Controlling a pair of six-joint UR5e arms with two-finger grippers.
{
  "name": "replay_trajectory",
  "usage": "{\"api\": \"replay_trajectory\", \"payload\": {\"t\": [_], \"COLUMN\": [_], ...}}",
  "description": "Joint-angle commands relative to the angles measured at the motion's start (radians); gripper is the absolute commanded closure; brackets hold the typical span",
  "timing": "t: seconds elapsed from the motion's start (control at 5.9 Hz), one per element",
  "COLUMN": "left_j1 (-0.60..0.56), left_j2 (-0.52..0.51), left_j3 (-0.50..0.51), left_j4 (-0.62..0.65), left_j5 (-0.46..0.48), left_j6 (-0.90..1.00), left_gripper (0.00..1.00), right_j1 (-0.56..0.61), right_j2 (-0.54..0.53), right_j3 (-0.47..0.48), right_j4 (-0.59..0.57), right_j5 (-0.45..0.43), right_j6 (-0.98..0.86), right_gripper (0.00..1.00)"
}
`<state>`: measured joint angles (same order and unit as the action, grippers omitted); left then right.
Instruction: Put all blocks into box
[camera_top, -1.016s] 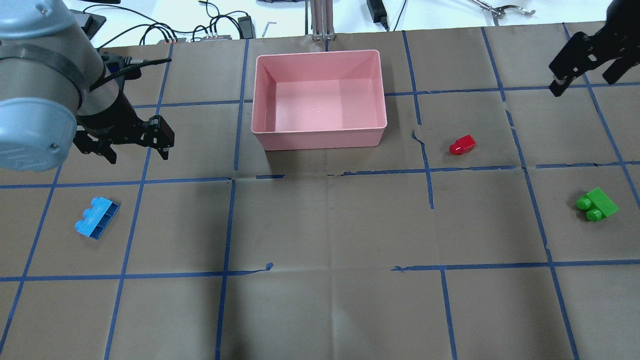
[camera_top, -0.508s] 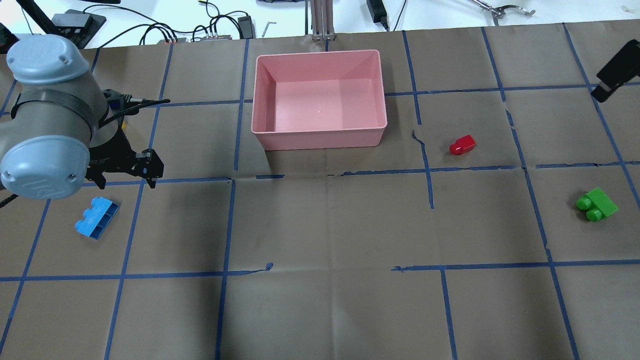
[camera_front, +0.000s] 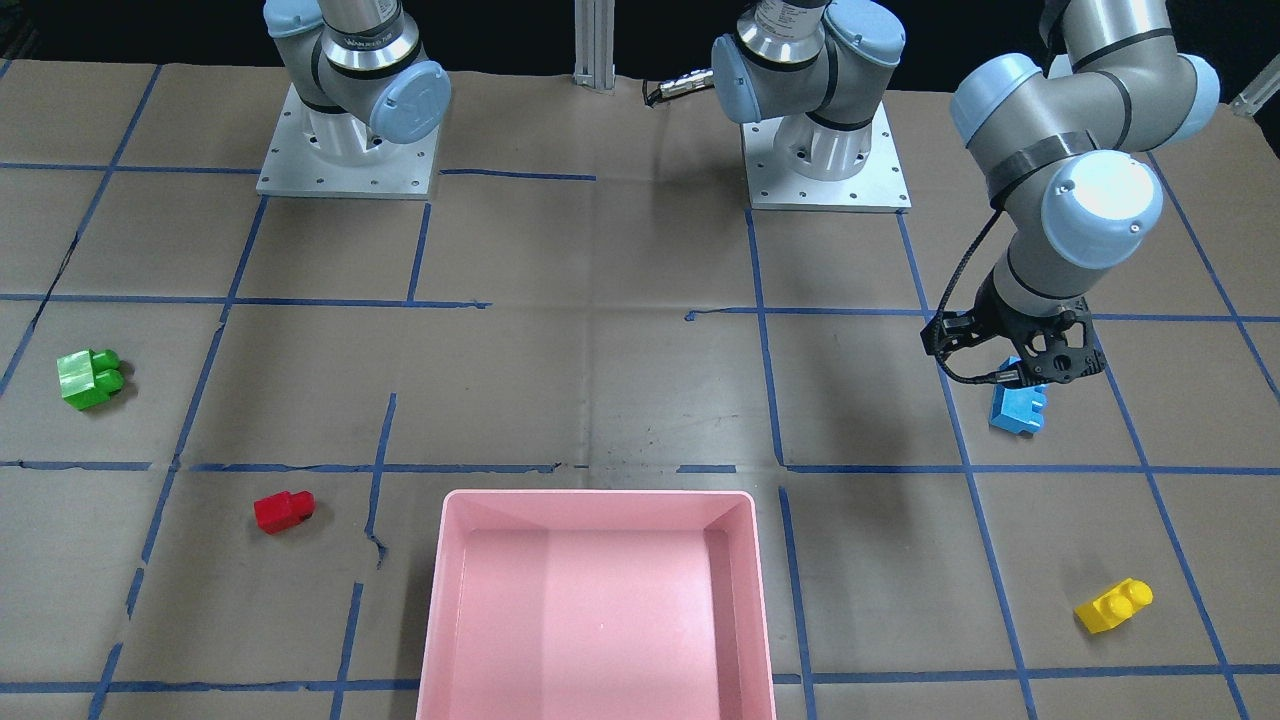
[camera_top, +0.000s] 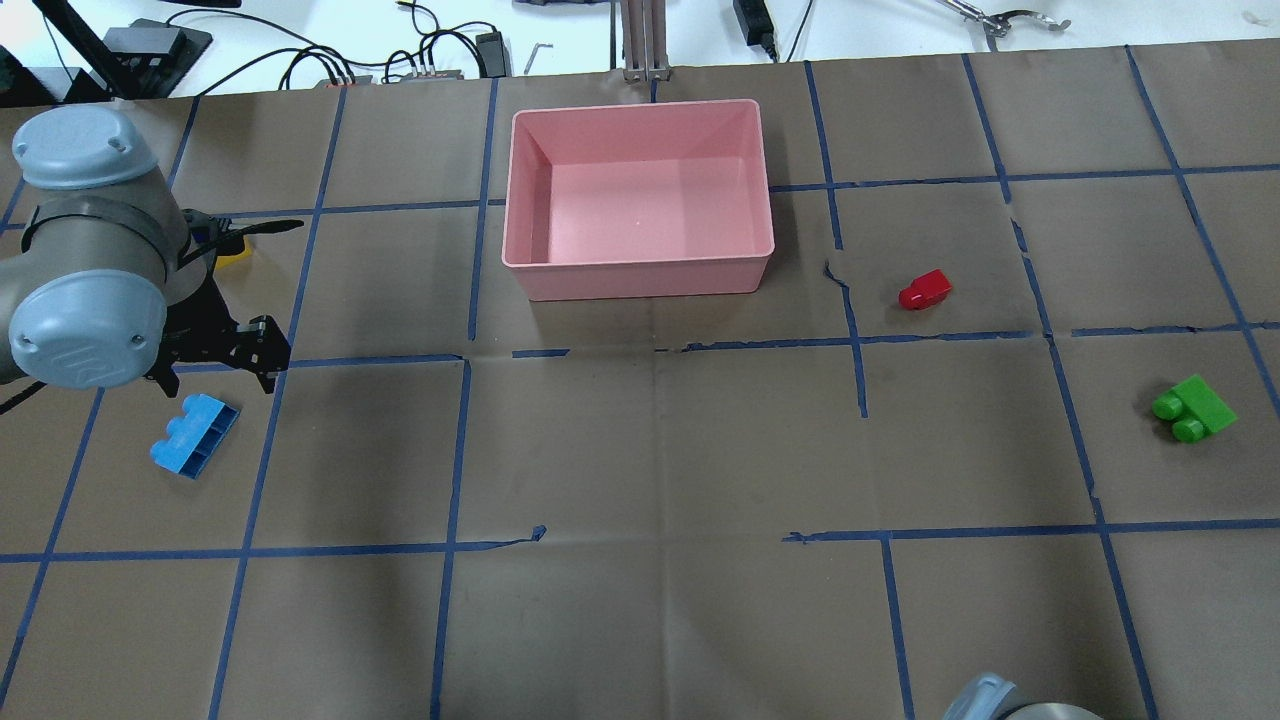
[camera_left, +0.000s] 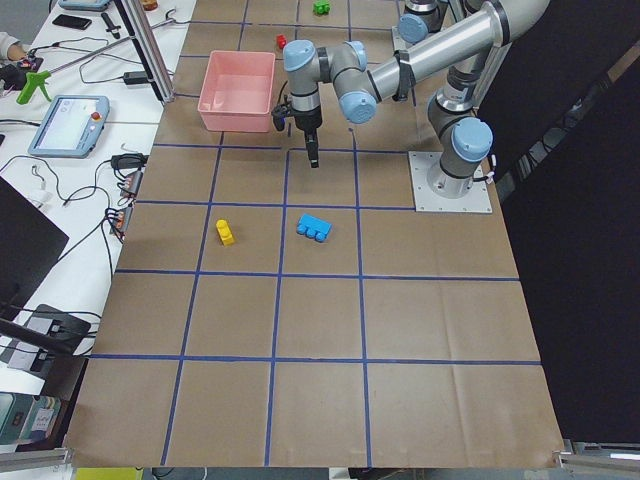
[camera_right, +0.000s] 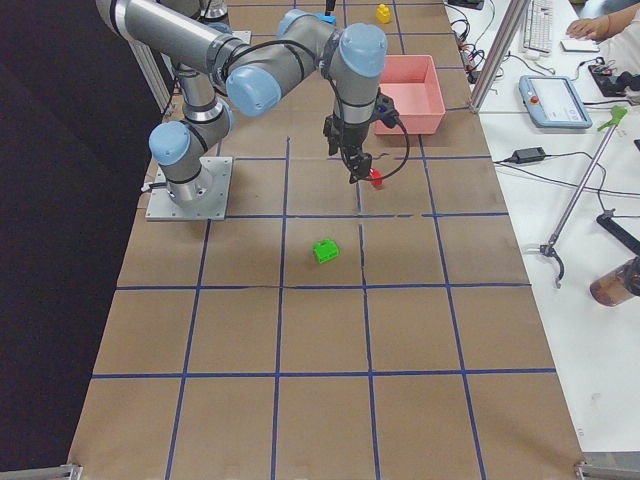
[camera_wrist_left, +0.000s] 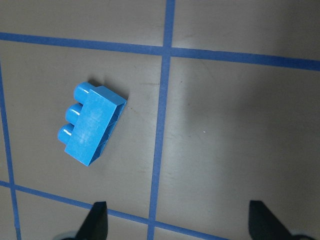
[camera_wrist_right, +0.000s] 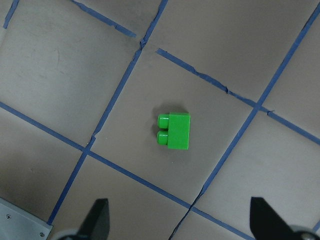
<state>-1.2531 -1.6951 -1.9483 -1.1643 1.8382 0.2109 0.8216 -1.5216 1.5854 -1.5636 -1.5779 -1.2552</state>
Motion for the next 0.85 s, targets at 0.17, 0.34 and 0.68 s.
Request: {"api": "replay_trajectory", "payload": {"t": [0.17,0.34,0.68], "left_j1": [0.087,0.131,0.223], "left_j2": [-0.067,-0.069,-0.124], "left_j3": [0.009,0.009,0.011], "left_j4": [0.117,0.123,0.163], "left_j5": [-0.005,-0.013,-0.037], "left_j6": [0.377,0.504,0.680], "left_gripper": [0.03,0.11,0.12], "right_j1": [-0.025,-0.025,-0.025], "right_j2": [0.001,0.011,0.098], "right_j3": [0.292,0.402,0.444], "right_j4": [-0.335,-0.496,-0.653], "right_j5": [-0.016,-0.017,-0.014], "right_j6": [0.147,0.139,0.099], "right_gripper": [0.00,0.00,0.00]}}
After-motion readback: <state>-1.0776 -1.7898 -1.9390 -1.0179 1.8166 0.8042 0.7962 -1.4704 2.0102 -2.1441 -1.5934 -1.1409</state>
